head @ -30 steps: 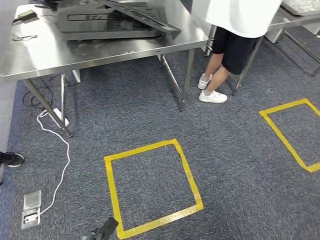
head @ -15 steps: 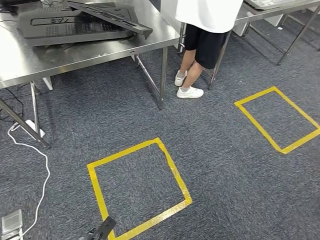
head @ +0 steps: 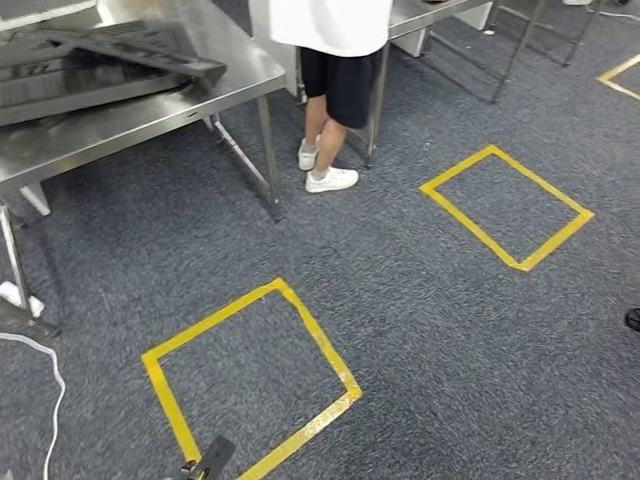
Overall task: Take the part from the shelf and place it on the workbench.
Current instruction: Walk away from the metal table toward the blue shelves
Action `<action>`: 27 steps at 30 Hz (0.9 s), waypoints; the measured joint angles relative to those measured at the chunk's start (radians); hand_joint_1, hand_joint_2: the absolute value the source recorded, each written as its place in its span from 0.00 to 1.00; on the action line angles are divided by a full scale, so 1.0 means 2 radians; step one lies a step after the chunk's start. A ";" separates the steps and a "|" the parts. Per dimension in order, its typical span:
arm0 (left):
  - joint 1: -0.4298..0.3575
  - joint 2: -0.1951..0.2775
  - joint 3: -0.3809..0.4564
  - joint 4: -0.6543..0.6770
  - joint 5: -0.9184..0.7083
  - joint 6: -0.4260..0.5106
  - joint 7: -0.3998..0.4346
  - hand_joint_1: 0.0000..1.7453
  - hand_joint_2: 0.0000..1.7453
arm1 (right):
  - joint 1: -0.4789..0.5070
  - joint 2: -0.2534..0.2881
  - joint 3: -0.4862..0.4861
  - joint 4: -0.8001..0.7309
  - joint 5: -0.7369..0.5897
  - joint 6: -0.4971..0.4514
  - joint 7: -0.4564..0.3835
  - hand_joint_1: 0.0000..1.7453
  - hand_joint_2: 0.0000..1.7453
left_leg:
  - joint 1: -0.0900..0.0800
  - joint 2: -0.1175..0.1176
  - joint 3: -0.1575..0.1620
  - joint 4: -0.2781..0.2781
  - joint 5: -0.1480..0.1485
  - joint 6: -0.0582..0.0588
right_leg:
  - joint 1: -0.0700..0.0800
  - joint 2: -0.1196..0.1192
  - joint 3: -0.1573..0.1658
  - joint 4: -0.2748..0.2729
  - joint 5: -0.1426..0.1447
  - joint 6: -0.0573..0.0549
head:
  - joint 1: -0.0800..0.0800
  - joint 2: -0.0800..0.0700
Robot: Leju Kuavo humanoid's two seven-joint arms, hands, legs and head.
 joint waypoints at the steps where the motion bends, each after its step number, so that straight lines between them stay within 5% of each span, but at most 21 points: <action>1: 0.001 0.000 0.000 0.000 0.000 0.000 0.000 0.00 0.00 | -0.001 0.002 0.002 0.001 0.002 0.003 0.000 0.00 0.00 | 0.000 -0.012 -0.013 0.030 -0.016 0.000 | 0.000 0.006 0.001 -0.001 0.000 -0.002 | -0.001 0.000; 3: 0.003 0.000 0.001 0.000 0.000 0.000 0.000 0.00 0.00 | -0.003 0.004 0.007 0.004 0.008 0.009 -0.002 0.00 0.00 | 0.000 -0.024 -0.045 0.096 -0.042 0.001 | 0.001 0.020 0.002 -0.001 -0.001 -0.005 | -0.001 0.000; 5: 0.004 0.000 0.002 0.000 0.000 0.000 0.000 0.00 0.00 | -0.002 0.005 0.010 0.006 0.012 0.014 -0.002 0.00 0.00 | 0.000 -0.027 -0.055 0.107 -0.033 0.002 | 0.002 0.035 0.004 0.000 -0.002 -0.006 | -0.001 0.000; 8: 0.004 0.000 0.005 0.000 0.000 0.000 -0.001 0.00 0.00 | -0.002 0.007 0.017 0.009 0.022 0.022 -0.002 0.00 0.00 | 0.002 -0.049 -0.024 0.019 0.024 0.005 | 0.002 0.058 0.006 0.007 -0.007 -0.002 | -0.001 0.000; 10: 0.004 0.000 0.005 0.000 -0.001 0.000 -0.001 0.00 0.00 | -0.002 0.007 0.025 0.012 0.036 0.031 0.000 0.00 0.00 | 0.003 -0.066 -0.010 -0.015 0.034 0.006 | 0.001 0.070 0.002 0.012 -0.010 0.002 | 0.000 0.000; 12: 0.004 0.000 0.006 0.000 -0.001 0.000 -0.001 0.00 0.00 | 0.000 0.008 0.034 0.014 0.052 0.041 0.003 0.00 0.00 | 0.002 -0.064 -0.009 -0.019 0.031 0.009 | -0.001 0.079 -0.002 0.013 -0.010 0.008 | 0.000 0.000; 13: 0.003 0.000 0.006 0.000 -0.001 0.000 0.000 0.00 0.00 | 0.002 0.008 0.039 0.015 0.060 0.046 0.003 0.00 0.00 | 0.002 -0.059 -0.008 -0.020 0.032 0.011 | -0.002 0.075 -0.003 0.015 -0.011 0.011 | 0.000 0.000; 15: 0.002 0.000 0.006 0.000 -0.002 0.000 0.000 0.00 0.00 | 0.004 0.010 0.050 0.017 0.077 0.056 0.004 0.00 0.00 | 0.003 -0.048 -0.006 -0.023 0.033 0.017 | -0.001 0.047 -0.016 0.041 -0.027 0.017 | 0.001 0.000; 17: 0.003 0.000 0.006 0.000 -0.002 0.001 0.000 0.00 0.00 | 0.002 0.011 0.062 0.019 0.087 0.066 0.004 0.00 0.00 | 0.003 -0.033 -0.004 -0.023 0.030 0.020 | -0.002 0.018 -0.048 0.104 -0.057 0.023 | 0.002 0.000; 19: 0.004 0.000 0.006 0.000 -0.002 0.002 -0.001 0.00 0.00 | 0.000 0.012 0.070 0.021 0.092 0.072 0.003 0.00 0.00 | 0.002 -0.019 -0.003 -0.023 0.027 0.020 | -0.006 0.011 -0.078 0.159 -0.072 0.026 | 0.002 0.000; 20: 0.004 0.000 0.006 0.000 -0.003 0.003 -0.001 0.00 0.00 | 0.001 0.013 0.074 0.022 0.094 0.073 0.004 0.00 0.00 | 0.002 -0.012 -0.001 -0.023 0.026 0.020 | -0.007 0.010 -0.080 0.160 -0.065 0.027 | 0.002 0.000; 22: 0.003 0.000 0.006 0.000 -0.004 0.005 -0.003 0.00 0.00 | 0.002 0.014 0.080 0.023 0.096 0.074 0.005 0.00 0.00 | 0.002 -0.001 0.005 -0.023 0.021 0.017 | -0.007 0.000 -0.054 0.104 -0.029 0.026 | 0.003 0.000; 24: 0.003 0.000 0.006 0.000 -0.003 0.006 -0.005 0.00 0.00 | 0.000 0.014 0.084 0.024 0.098 0.075 0.007 0.00 0.00 | 0.001 0.008 0.011 -0.023 0.016 0.012 | -0.002 -0.023 -0.023 0.041 -0.005 0.021 | 0.003 0.000; 26: 0.002 0.000 0.006 0.000 -0.003 0.006 -0.007 0.00 0.00 | -0.001 0.015 0.087 0.025 0.100 0.075 0.008 0.00 0.00 | -0.002 0.018 0.014 -0.025 0.013 0.007 | 0.004 -0.032 -0.016 0.023 -0.005 0.014 | 0.002 0.000; 27: 0.001 0.000 0.006 0.000 -0.003 0.006 -0.007 0.00 0.00 | -0.001 0.015 0.088 0.025 0.100 0.075 0.008 0.00 0.00 | -0.002 0.023 0.016 -0.026 0.012 0.005 | 0.005 -0.027 -0.018 0.021 -0.005 0.010 | 0.002 0.000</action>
